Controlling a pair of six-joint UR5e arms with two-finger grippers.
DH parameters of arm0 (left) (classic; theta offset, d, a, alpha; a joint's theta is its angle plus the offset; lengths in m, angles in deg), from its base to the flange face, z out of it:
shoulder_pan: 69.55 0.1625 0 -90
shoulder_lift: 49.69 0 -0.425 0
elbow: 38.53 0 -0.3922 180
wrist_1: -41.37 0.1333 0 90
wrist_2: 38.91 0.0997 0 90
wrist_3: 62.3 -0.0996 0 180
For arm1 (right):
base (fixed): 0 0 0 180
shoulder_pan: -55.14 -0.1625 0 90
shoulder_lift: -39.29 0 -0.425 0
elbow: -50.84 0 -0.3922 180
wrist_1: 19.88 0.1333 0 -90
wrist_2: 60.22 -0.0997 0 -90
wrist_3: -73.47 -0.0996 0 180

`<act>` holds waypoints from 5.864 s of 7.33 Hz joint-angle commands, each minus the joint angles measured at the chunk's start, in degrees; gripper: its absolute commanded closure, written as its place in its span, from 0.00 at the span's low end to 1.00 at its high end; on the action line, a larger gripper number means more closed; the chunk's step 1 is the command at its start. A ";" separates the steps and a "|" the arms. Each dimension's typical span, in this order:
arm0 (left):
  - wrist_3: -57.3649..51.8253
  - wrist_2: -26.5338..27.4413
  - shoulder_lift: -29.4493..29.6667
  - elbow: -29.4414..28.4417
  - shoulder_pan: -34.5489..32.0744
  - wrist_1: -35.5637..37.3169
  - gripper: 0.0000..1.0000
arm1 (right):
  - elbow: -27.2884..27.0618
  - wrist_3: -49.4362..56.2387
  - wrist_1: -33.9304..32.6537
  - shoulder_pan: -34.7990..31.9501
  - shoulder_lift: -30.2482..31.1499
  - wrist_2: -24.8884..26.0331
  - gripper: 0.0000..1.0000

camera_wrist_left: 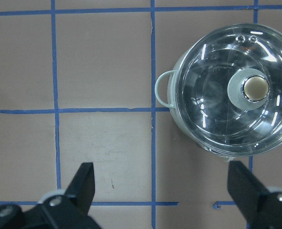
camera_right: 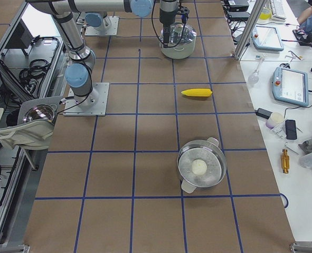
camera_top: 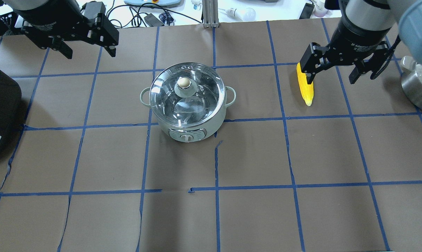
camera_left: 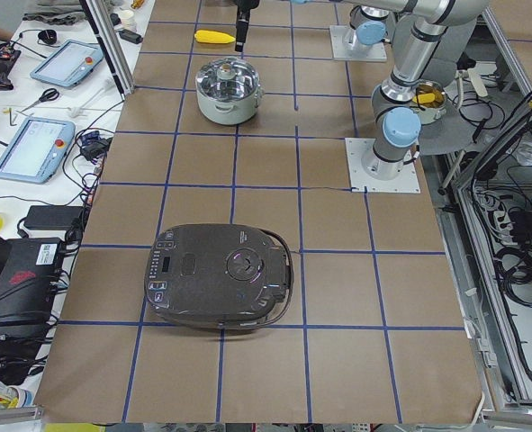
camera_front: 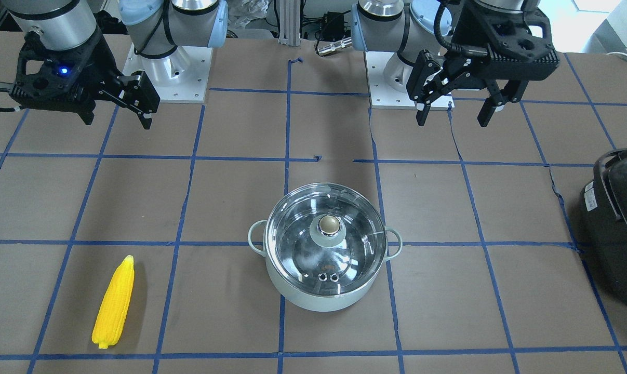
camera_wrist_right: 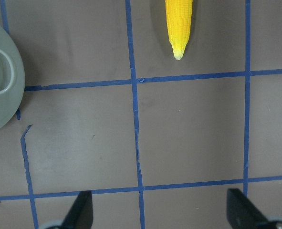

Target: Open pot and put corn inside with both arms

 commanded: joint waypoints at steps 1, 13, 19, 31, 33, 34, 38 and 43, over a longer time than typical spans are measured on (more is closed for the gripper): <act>0.05 -0.05 0.04 0.14 -0.01 -0.05 0.00 | 0.02 0.00 0.00 0.01 0.00 -0.06 0.00; 14.33 -0.14 23.47 -8.38 -11.41 9.17 0.04 | -0.06 0.00 0.00 -0.08 0.00 0.29 0.00; 17.00 -0.84 25.35 -2.76 -13.88 11.73 0.15 | -0.59 -0.01 -7.51 6.49 -7.62 0.64 0.00; 13.43 -1.64 17.90 0.06 -12.94 12.02 0.58 | 0.02 7.47 -45.79 7.22 -39.20 -2.79 0.06; 3.63 -1.19 15.96 0.85 -2.80 10.59 0.61 | -0.06 7.47 -45.70 7.31 -38.85 -2.70 1.00; -3.92 -1.19 15.52 1.02 3.01 10.59 0.61 | 0.20 6.77 -45.70 7.31 -38.33 -2.79 1.00; -20.57 -1.28 17.61 10.64 19.54 18.01 0.63 | 9.74 -8.88 -33.98 -4.59 -31.65 -1.74 1.00; -27.02 -0.75 20.43 23.43 26.35 34.32 0.69 | 21.03 -19.34 -24.78 -27.04 -34.88 1.26 1.00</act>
